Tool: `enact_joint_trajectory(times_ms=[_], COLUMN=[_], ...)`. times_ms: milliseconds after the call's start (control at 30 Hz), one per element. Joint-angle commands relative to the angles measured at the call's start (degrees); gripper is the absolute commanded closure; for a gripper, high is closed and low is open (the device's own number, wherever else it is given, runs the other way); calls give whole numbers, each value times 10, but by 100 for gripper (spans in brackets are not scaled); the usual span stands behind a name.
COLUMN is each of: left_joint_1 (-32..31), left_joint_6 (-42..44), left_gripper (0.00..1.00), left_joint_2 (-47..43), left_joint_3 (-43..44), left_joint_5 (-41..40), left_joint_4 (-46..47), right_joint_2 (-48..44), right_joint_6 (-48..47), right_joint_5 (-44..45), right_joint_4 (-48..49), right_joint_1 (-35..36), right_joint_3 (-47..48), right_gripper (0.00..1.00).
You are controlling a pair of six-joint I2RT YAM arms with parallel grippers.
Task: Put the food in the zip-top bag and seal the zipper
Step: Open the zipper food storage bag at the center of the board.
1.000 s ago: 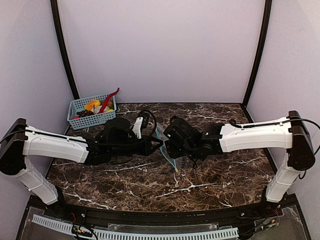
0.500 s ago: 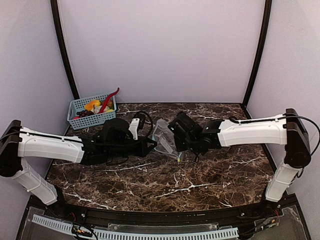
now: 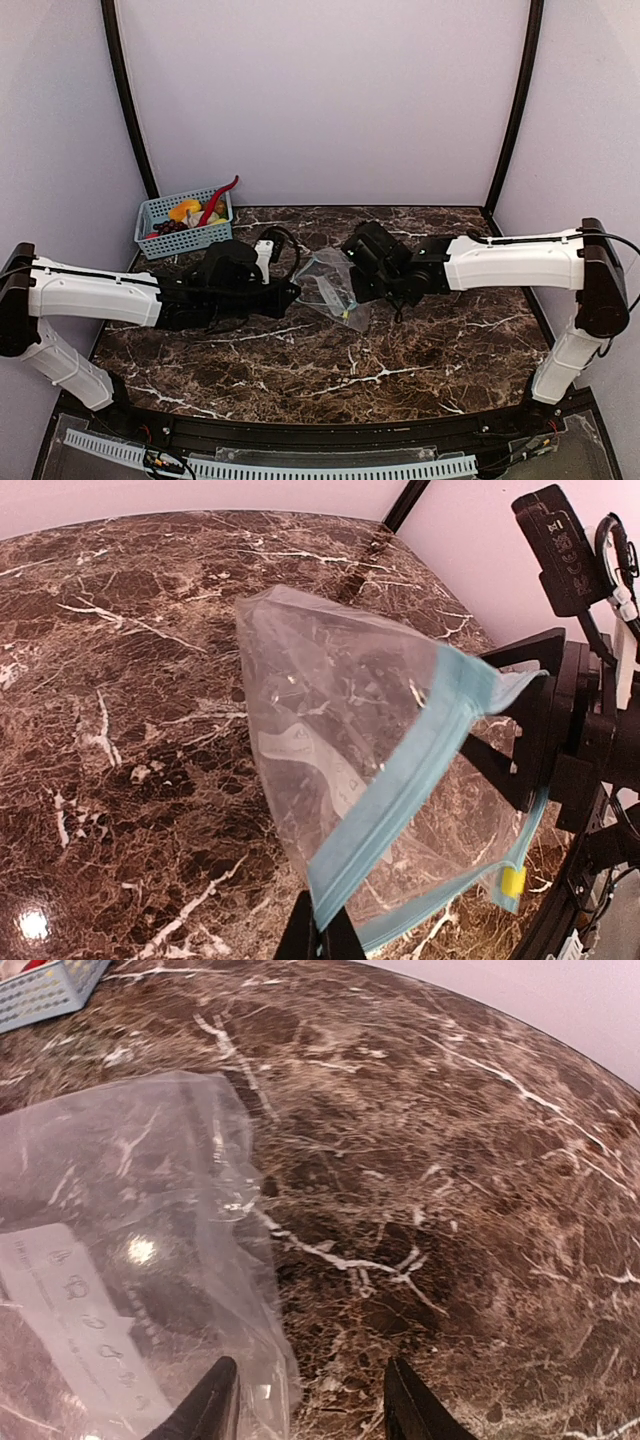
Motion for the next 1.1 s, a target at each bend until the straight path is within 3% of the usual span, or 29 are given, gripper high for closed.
enact_joint_trajectory(times_ms=[0, 167, 633, 800, 1067], left_joint_1=[3, 2, 3, 2, 3], left_joint_6=[-8, -25, -33, -48, -59], left_gripper=[99, 99, 99, 99, 99], left_joint_2=[15, 33, 36, 33, 14], left_joint_3=[-6, -2, 18, 16, 14], left_joint_5=[48, 63, 74, 85, 87], left_joint_4=[33, 59, 25, 20, 6], right_joint_2=[-26, -44, -118, -136, -104], right_joint_6=[-66, -88, -72, -70, -72], right_joint_5=[-109, -160, -230, -227, -272], right_joint_4=[45, 53, 21, -2, -11], right_joint_1=[0, 22, 54, 52, 51], right_joint_3=[-10, -15, -9, -5, 17], right_gripper=[50, 38, 19, 19, 31])
